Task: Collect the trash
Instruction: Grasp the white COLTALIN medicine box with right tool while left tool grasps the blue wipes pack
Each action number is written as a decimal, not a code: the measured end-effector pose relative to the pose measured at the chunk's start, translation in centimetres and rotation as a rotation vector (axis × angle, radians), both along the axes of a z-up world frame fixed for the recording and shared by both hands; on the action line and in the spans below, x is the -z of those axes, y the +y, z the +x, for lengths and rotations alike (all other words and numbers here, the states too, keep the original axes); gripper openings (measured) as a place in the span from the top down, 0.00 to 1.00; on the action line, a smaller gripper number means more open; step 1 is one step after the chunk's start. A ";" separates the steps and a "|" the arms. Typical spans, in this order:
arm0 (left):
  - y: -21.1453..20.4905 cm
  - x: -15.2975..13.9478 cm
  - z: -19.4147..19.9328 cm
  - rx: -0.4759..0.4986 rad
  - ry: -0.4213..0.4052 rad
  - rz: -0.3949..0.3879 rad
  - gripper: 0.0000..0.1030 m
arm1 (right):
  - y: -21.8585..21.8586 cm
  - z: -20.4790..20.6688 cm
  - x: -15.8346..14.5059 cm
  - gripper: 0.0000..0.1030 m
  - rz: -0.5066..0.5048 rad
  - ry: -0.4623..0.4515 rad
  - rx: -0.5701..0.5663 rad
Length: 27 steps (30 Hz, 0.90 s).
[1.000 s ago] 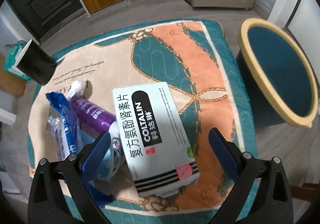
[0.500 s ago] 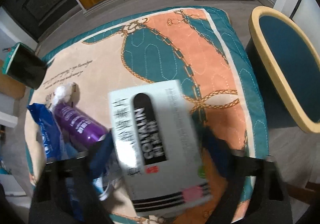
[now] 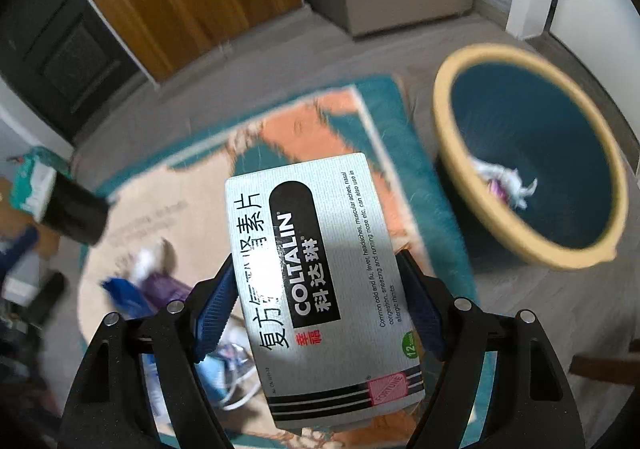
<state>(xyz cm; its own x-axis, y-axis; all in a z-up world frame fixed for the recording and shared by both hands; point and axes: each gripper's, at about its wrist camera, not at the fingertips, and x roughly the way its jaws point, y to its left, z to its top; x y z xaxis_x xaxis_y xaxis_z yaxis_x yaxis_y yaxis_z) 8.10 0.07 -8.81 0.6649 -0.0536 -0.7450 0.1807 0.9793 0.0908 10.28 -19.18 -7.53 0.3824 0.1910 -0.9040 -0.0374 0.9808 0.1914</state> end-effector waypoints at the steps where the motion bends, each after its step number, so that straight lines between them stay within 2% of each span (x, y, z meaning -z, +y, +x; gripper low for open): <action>1: -0.3 -0.2 -0.3 -0.011 -0.003 -0.008 0.06 | -0.1 0.0 -1.2 0.25 -0.006 -0.024 -0.009; 4: -1.8 -0.8 -1.5 -0.030 -0.018 -0.031 0.06 | -1.1 -0.3 -5.4 0.25 -0.025 -0.105 -0.035; 6: -2.9 -0.8 -2.3 -0.029 -0.027 -0.020 0.06 | -2.2 -0.8 -8.1 0.25 -0.020 -0.146 -0.052; 10: -5.6 0.9 -4.3 -0.077 -0.003 0.011 0.06 | -3.9 -2.3 -10.4 0.25 -0.026 -0.182 -0.070; 13: -6.6 2.1 -5.0 -0.104 0.013 0.023 0.06 | -5.9 -3.2 -10.2 0.25 0.019 -0.175 -0.031; 17: -7.9 3.5 -5.1 -0.090 0.048 0.053 0.06 | -7.3 -3.3 -9.2 0.25 0.108 -0.139 0.017; 20: -8.4 4.1 -4.8 -0.086 0.046 0.100 0.06 | -7.5 -3.3 -9.3 0.25 0.075 -0.155 0.002; 27: -9.0 5.9 -3.6 -0.093 0.085 0.127 0.06 | -8.9 -2.3 -8.2 0.25 0.086 -0.131 0.043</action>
